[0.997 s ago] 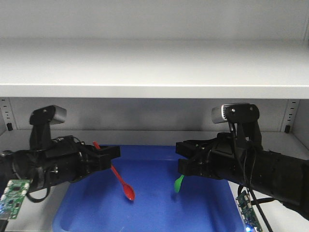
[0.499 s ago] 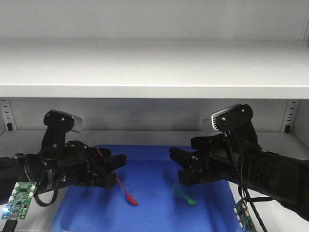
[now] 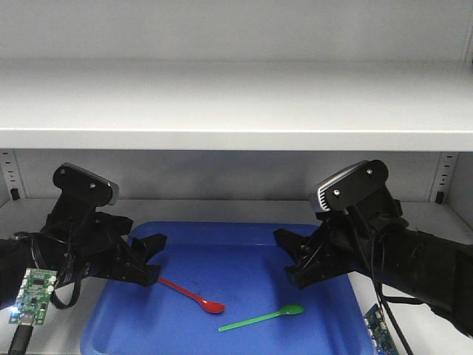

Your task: Sort red and green spoons into left cabinet

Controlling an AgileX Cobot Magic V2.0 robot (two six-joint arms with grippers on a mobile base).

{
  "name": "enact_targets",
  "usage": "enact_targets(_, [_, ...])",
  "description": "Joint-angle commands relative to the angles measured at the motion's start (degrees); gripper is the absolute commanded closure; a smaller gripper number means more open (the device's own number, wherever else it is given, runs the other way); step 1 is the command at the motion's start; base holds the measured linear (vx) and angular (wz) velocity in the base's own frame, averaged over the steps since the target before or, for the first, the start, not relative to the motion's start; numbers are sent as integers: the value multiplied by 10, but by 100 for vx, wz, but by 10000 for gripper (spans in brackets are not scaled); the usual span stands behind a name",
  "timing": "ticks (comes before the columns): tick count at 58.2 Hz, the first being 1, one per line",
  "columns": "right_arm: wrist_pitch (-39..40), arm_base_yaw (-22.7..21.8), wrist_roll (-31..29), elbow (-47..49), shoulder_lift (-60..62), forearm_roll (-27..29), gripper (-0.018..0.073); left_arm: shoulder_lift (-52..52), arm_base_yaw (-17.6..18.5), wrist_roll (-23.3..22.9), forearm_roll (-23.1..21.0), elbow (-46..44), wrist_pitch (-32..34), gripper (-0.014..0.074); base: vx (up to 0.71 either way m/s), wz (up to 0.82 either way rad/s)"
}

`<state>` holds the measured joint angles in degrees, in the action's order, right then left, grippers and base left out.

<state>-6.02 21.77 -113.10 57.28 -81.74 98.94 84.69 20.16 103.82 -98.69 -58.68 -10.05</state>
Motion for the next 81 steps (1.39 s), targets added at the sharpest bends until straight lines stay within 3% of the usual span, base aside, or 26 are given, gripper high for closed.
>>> enact_targets(1, [29, 0, 17, 20, 21, 26, 191, -20, 3, -24, -20, -21, -30, 258, 0, 0])
enact_targets(9, [66, 0, 53, 13, 35, 30, 467, -32, 3, -68, -20, -19, -23, 582, 0, 0])
enact_targets(13, [75, 0, 55, -2, 49, 30, 574, -45, 3, -67, -19, -15, -10, 606, 0, 0])
enact_targets(24, [80, 0, 55, -64, 103, 30, 566, -105, 3, -66, -18, 26, 3, 598, 0, 0])
enact_targets(47, [79, 0, 108, -155, 220, 30, 564, -308, 3, -62, -18, 207, 3, 597, 0, 0])
enact_targets(69, [78, 0, 111, -157, 227, 30, 564, -379, 3, -62, -20, 242, 0, 596, 0, 0])
enact_targets(70, [78, 0, 110, -157, 227, 30, 564, -387, 3, -131, 77, 241, 36, 596, 0, 0])
enact_targets(78, [78, 0, 110, -157, 227, 30, 564, -432, 1, -333, 301, 241, 49, 596, 0, 0])
enact_targets(81, [78, 0, 110, -157, 227, 30, 564, -453, -9, -435, 387, 241, 44, 596, 0, 0])
